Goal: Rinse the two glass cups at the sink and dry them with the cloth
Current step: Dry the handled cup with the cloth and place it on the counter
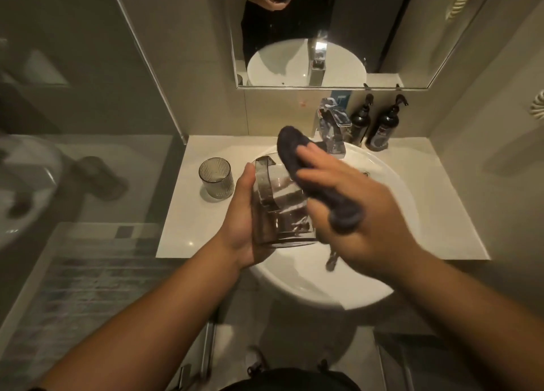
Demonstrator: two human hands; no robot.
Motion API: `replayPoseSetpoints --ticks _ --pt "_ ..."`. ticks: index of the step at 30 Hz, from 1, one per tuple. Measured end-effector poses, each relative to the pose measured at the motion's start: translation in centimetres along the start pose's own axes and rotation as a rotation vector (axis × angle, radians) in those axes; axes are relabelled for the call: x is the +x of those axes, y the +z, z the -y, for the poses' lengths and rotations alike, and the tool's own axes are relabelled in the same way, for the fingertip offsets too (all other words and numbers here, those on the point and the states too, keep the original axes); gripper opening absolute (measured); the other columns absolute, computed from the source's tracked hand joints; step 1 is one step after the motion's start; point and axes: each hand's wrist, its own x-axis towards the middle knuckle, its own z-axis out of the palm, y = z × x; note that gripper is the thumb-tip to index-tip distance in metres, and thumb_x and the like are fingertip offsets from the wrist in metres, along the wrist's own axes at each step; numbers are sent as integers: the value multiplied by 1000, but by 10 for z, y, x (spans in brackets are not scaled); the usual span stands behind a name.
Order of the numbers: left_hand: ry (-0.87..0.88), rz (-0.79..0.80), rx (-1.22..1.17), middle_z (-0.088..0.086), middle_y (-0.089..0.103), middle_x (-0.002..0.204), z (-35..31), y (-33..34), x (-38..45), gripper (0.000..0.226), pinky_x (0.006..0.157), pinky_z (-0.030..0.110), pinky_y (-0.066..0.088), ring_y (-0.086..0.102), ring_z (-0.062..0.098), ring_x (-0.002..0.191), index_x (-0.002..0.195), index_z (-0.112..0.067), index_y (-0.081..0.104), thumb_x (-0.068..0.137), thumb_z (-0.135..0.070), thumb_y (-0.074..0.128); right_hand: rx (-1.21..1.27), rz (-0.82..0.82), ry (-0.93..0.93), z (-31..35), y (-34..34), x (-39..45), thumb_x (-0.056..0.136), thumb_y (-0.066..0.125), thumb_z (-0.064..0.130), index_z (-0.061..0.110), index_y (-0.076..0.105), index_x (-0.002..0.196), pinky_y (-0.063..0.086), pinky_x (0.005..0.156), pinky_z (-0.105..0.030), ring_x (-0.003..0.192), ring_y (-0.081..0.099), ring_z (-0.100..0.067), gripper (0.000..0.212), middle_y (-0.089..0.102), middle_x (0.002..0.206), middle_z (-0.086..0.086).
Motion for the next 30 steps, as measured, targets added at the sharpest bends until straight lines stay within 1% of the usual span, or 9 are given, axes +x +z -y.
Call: replayPoseSetpoints --ticks 3,6,9,13,16,22,24,26,30 --pt "22 24 19 10 67 127 3 3 4 65 111 45 39 62 25 119 127 -20 68 93 -66 36 -169 84 -96 -4 16 2 81 62 27 8 62 121 19 119 -46 147 16 -36 44 34 151 -21" --pt "44 30 81 14 59 139 0 3 5 67 115 49 36 56 29 128 135 -19 62 93 -65 40 -242 144 -51 -9 14 9 81 63 46 7 41 142 16 118 -53 149 5 -35 76 16 158 -21" --pt "88 -24 107 18 59 139 -5 2 5 63 107 48 46 60 32 124 130 -18 66 93 -64 41 -330 223 -19 -11 13 15 82 58 60 1 15 151 14 121 -45 149 2 -28 100 9 160 -17" --pt "137 -78 128 16 68 126 -6 8 1 60 102 48 48 67 29 114 119 -21 73 93 -63 39 -379 203 -60 -12 18 14 87 58 52 2 32 147 13 121 -33 149 11 -27 82 21 158 -15" --pt "146 -84 70 11 73 115 -4 11 -1 62 95 40 55 71 24 105 109 -20 78 95 -62 35 -343 143 -129 -10 22 6 85 62 34 -1 44 140 18 120 -35 146 22 -29 67 34 152 -18" --pt "116 -113 10 21 52 147 0 7 0 83 118 48 34 50 35 137 140 -9 55 87 -71 44 -270 3 -176 -8 30 -14 80 65 21 -7 51 131 29 116 -45 141 33 -35 60 43 144 -24" --pt "115 -108 25 23 50 147 -4 10 0 89 119 50 31 48 38 137 140 -6 54 85 -75 43 -252 -40 -201 -7 33 -23 81 64 21 -9 49 130 31 114 -49 140 33 -37 59 42 142 -27" --pt "101 -104 40 22 58 139 -7 13 0 88 115 47 38 55 36 130 135 -5 60 86 -75 41 -223 -47 -200 -5 34 -28 83 63 24 -8 44 134 28 115 -48 142 30 -38 63 38 145 -27" --pt "78 -32 19 16 65 129 -8 20 0 79 103 44 50 62 30 119 134 -10 59 89 -72 39 23 37 107 1 26 -17 87 51 44 13 14 153 18 120 -40 149 9 -18 81 6 162 -6"
